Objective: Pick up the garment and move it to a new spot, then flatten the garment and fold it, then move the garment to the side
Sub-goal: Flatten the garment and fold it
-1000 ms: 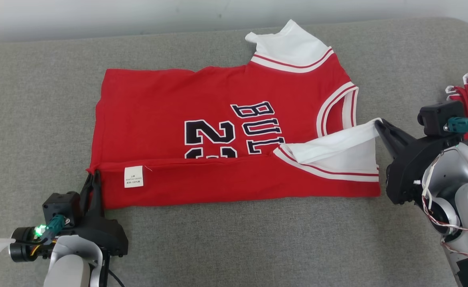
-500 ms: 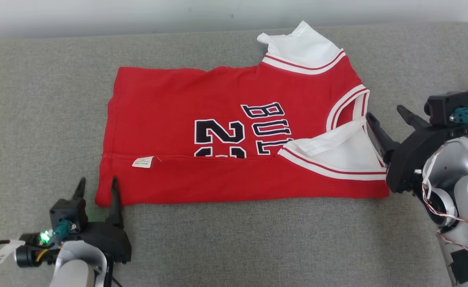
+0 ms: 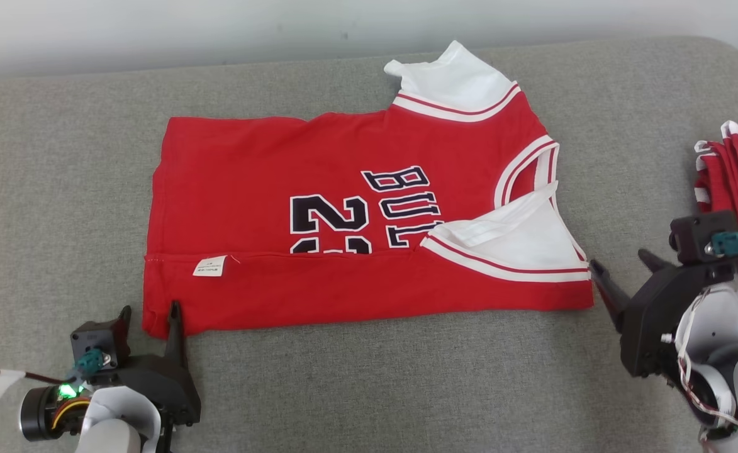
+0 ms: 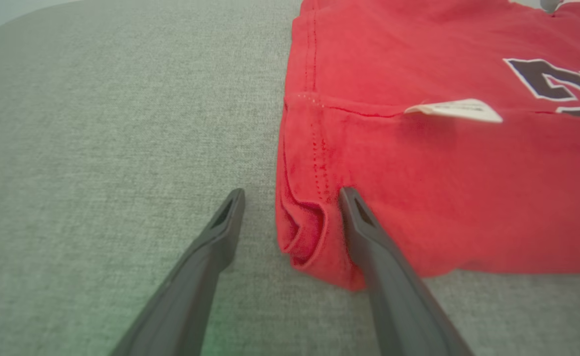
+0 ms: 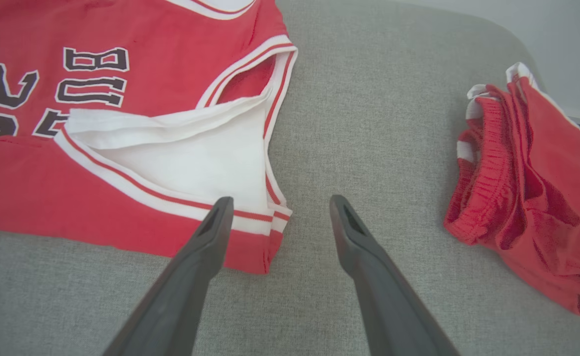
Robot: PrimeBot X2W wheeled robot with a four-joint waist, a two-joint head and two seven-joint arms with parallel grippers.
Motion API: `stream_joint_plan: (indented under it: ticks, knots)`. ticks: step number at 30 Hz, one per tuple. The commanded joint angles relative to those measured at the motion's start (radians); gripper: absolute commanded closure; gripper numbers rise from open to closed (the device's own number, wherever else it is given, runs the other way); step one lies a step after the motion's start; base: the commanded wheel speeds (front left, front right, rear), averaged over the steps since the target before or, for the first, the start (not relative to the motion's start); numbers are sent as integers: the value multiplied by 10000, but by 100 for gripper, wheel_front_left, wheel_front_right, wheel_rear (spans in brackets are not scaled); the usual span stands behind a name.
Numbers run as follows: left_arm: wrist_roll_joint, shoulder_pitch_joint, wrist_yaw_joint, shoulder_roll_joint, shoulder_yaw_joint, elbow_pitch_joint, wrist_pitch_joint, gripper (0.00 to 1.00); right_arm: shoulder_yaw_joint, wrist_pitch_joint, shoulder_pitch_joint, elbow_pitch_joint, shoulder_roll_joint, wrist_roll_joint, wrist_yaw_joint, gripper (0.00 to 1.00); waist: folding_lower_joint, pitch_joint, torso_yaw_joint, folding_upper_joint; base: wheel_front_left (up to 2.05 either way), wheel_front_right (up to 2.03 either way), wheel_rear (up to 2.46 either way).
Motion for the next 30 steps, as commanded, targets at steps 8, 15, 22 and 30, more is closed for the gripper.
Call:
stream_joint_plan:
  ticks: [8, 15, 22, 30]
  knots:
    - [-329, 359, -223, -50, -277, 101, 1180, 100, -407, 889, 812, -385, 562, -605, 2, 0, 1, 159, -143, 1, 0, 0, 0]
    - [-430, 700, -156, -34, -344, -191, 1249, 100, -804, 1079, 632, -152, 1198, -1184, 2, 0, 1, 226, -98, 1, 0, 0, 0]
    - [-397, 691, -112, -43, -487, -347, 1194, 100, -855, 792, 131, 591, 1452, -1479, 2, 0, 1, 356, 65, 1, 0, 0, 0]
    - [-325, 492, -72, -17, -652, -482, 1077, 100, -1044, 434, -515, 2008, 1672, -1623, 2, 0, 1, 634, 236, 1, 0, 0, 0]
